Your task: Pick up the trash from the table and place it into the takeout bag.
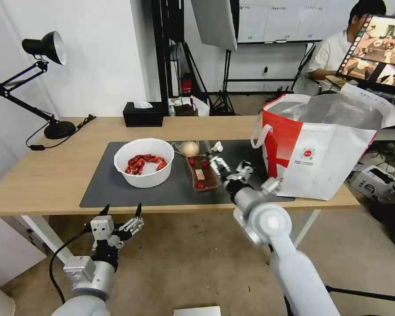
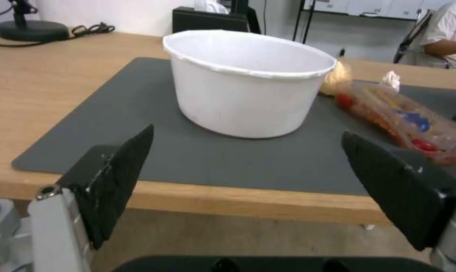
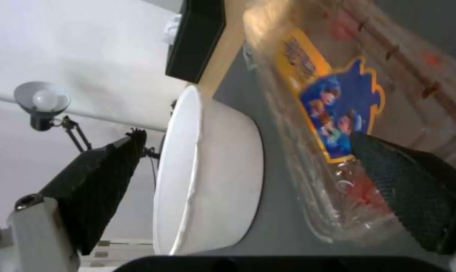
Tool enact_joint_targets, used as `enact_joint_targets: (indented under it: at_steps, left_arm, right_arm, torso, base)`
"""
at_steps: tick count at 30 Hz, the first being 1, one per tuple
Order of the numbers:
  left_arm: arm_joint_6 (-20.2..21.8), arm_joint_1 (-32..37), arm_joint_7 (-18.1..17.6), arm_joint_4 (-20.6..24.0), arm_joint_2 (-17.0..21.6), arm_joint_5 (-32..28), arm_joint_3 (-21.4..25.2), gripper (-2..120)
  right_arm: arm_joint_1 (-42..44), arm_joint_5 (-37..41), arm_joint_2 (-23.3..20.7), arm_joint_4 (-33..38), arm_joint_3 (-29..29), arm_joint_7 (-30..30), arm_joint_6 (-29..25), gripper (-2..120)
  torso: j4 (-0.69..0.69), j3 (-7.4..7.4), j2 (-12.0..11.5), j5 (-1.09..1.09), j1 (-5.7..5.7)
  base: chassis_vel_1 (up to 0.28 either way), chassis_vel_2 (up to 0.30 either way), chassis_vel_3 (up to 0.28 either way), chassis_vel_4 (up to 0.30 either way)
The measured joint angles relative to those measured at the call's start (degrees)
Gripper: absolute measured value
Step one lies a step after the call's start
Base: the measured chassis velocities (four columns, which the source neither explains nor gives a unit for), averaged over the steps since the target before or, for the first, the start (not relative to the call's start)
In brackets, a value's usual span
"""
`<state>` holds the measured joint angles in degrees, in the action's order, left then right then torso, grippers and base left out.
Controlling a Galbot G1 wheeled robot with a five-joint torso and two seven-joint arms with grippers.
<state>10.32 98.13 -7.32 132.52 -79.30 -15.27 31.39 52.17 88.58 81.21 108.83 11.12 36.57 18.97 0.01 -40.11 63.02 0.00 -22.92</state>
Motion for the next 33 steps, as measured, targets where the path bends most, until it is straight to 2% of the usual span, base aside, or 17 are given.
enact_joint_targets:
  at_steps: [14,17,19,20,23,24,26,28,33]
  left_arm:
    - [-0.1,0.2,0.0,0.2,0.3,0.0,0.0,100]
    - [-0.1,0.2,0.0,0.4,0.4,-0.1,0.2,100]
    - [-0.1,0.2,0.0,0.5,0.6,-0.2,0.3,100]
    - [-0.1,0.2,0.0,0.5,0.6,-0.2,0.3,100]
    - [-0.2,0.1,0.0,0.8,0.9,-0.4,0.5,100]
    - [-0.2,0.1,0.0,0.8,0.9,-0.4,0.5,100]
    - [-0.3,0.0,0.0,1.0,1.1,-0.8,0.7,100]
    - [-0.3,-0.1,0.0,1.1,1.3,-1.1,0.7,100]
    - [-0.3,-0.2,0.0,1.1,1.4,-1.4,0.8,100]
  right_arm:
    - [-0.5,1.4,-0.9,0.1,0.1,-0.6,-0.7,100]
    - [-1.0,-0.6,-1.9,0.3,-0.4,-3.3,-0.6,100]
    - [-2.8,-8.0,-4.5,-0.1,-2.4,-8.9,-0.6,100]
    - [-2.8,-8.0,-4.5,-0.1,-2.4,-8.9,-0.6,100]
    - [-8.3,-23.9,-9.6,-2.8,-7.1,-18.8,-0.6,100]
    - [-8.3,-23.9,-9.6,-2.8,-7.1,-18.8,-0.6,100]
    - [-16.2,-38.2,-13.9,-8.5,-12.9,-26.7,-2.6,100]
    - [-21.7,-42.1,-15.9,-12.9,-16.3,-30.6,-3.1,100]
    - [-28.0,-42.8,-17.6,-19.4,-20.9,-36.5,-2.5,100]
  torso:
    - [-0.02,0.0,0.0,0.0,0.0]
    - [-0.02,0.0,0.0,0.01,0.01]
    - [-0.02,0.0,0.0,0.0,0.01]
    - [-0.02,0.0,0.0,0.0,0.01]
    - [-0.03,0.0,0.0,0.0,0.01]
    - [-0.03,0.0,0.0,0.0,0.01]
    - [-0.02,0.0,0.0,0.01,0.0]
    - [0.0,0.0,0.0,0.0,0.0]
    - [-0.01,0.0,0.0,0.0,0.0]
  base:
    - [0.0,0.0,0.0,0.0]
    - [0.0,0.0,0.0,0.0]
    - [0.0,0.0,0.0,0.0]
    - [0.0,0.0,0.0,0.0]
    - [0.0,0.0,0.0,0.0]
    - [0.0,0.0,0.0,0.0]
    - [0.0,0.0,0.0,0.0]
    - [0.0,0.0,0.0,0.0]
    - [0.0,0.0,0.0,0.0]
